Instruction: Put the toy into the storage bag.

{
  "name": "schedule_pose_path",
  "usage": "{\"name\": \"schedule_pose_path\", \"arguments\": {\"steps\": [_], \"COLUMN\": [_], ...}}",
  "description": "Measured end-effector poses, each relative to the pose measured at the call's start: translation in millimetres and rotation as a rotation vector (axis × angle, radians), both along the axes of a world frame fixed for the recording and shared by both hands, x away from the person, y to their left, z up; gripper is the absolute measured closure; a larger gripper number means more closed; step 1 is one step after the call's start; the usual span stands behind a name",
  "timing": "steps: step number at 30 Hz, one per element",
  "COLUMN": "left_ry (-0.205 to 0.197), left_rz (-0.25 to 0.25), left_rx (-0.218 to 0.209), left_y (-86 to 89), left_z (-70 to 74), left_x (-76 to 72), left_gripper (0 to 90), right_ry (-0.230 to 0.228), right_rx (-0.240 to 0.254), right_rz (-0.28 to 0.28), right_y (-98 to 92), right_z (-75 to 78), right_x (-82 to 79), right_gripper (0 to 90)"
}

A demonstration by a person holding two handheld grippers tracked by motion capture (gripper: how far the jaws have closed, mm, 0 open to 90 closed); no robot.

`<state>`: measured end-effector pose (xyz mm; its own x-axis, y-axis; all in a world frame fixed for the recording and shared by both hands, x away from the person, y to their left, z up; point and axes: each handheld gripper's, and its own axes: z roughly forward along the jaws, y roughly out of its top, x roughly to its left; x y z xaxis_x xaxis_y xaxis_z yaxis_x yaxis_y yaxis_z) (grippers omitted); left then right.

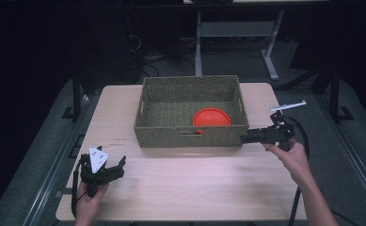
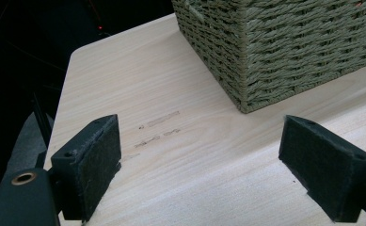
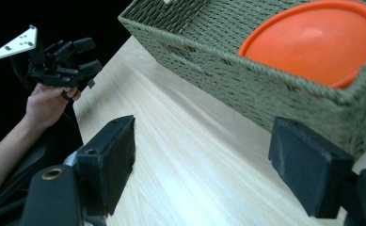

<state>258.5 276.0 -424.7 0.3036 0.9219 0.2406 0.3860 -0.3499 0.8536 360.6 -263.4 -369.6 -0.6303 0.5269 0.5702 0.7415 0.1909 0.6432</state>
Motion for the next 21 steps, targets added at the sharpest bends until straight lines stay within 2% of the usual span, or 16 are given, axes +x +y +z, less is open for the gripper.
{"name": "schedule_pose_path", "arguments": {"steps": [9, 21], "left_ry": [-0.003, -0.001], "left_rz": [0.0, -0.002], "left_rx": [-0.012, -0.005], "left_y": [-1.1, -1.3], "left_z": [-0.6, -0.5], "left_x": [-0.4, -0.7], "left_gripper": [12.9, 12.9], "right_ry": [0.015, 0.028], "right_rx": [0.017, 0.026], "right_rz": [-0.019, -0.043], "right_y": [-13.9, -26.6], "right_z": [-10.3, -27.4], "right_x": [-11.5, -24.8], "right_gripper": [21.5, 21.1]}}
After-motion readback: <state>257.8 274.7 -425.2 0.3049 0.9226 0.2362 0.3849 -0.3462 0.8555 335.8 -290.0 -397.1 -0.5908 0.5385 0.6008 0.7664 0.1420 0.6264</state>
